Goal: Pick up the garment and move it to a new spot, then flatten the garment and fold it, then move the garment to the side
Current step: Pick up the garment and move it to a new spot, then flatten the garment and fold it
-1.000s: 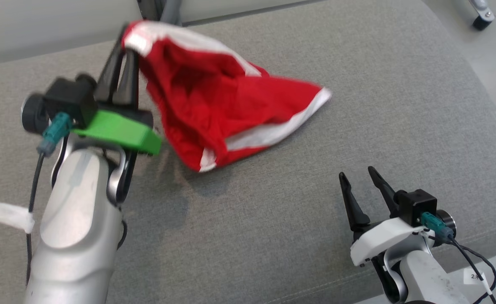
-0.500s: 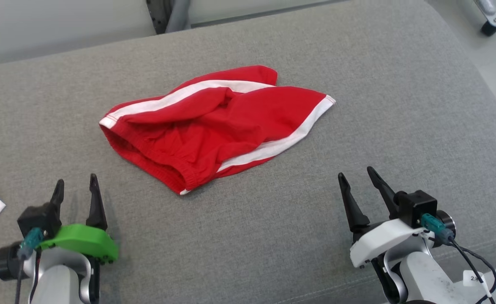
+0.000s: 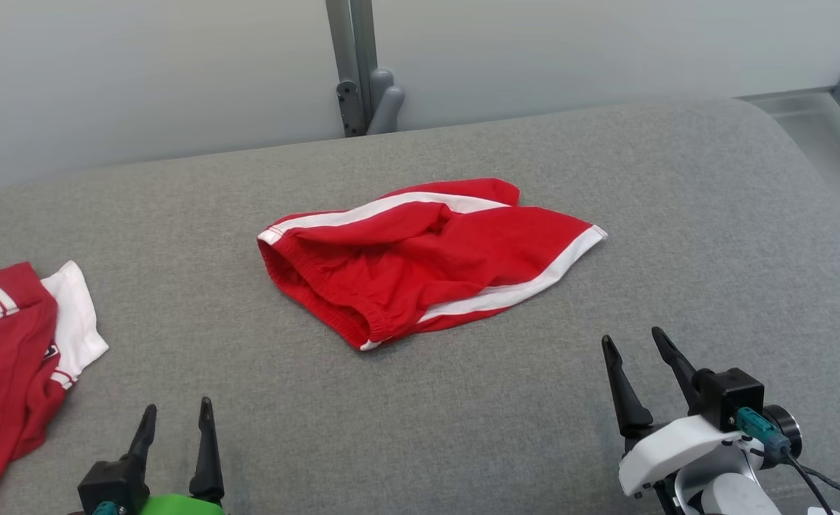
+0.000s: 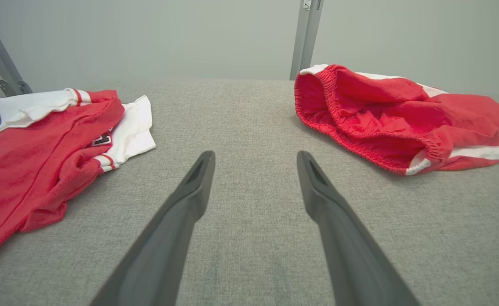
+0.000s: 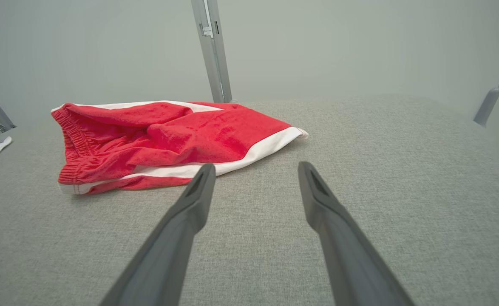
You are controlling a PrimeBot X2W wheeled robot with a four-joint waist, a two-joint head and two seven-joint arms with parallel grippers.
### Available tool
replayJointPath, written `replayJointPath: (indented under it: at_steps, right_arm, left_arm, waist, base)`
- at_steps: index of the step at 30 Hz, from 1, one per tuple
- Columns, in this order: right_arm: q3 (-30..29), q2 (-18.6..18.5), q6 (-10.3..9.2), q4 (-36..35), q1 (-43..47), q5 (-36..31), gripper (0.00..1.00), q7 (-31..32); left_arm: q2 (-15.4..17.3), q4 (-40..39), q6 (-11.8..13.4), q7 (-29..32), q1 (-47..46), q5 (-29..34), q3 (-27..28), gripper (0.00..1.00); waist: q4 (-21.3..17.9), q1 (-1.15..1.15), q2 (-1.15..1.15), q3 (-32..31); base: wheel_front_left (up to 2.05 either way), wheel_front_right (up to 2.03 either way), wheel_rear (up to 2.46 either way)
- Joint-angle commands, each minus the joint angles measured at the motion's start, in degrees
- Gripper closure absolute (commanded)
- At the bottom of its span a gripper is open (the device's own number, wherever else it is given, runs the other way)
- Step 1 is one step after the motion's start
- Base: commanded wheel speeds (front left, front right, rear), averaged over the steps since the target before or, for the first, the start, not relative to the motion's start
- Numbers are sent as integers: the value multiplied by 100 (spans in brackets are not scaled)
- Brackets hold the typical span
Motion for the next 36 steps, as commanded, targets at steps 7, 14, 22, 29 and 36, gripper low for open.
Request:
replayJointPath:
  at_steps: [7, 14, 22, 29, 36]
  right_arm:
    - [-91, -10, -2, -20, 203, -12, 0, -19]
    - [70, -9, -2, -14, -41, -4, 0, -19]
    - [182, -10, -2, -29, -397, 27, 0, -19]
    - [141, -6, -2, -37, -491, 14, 0, -19]
    - [201, -6, -2, -22, -533, 57, 0, -19]
  left_arm:
    - [1, -96, -48, 3, 91, -419, -480, 0]
    - [6, 76, -145, 4, -555, -875, -1604, 0]
    - [51, 847, -146, 4, -1616, -1593, -2559, 0]
    - [140, 1533, -146, 3, -2070, -2279, -2751, 0]
    - [274, 1559, -146, 3, -2235, -2610, -2894, 0]
  waist:
    - [198, 0, 0, -172]
    - [-11, 0, 0, 252]
    - [-433, 0, 0, 944]
    - [-681, 0, 0, 1155]
    - [-776, 0, 0, 1195]
  base:
    - [0, 0, 0]
    - [0, 0, 0]
    - [0, 0, 0]
    - [0, 0, 0]
    - [0, 0, 0]
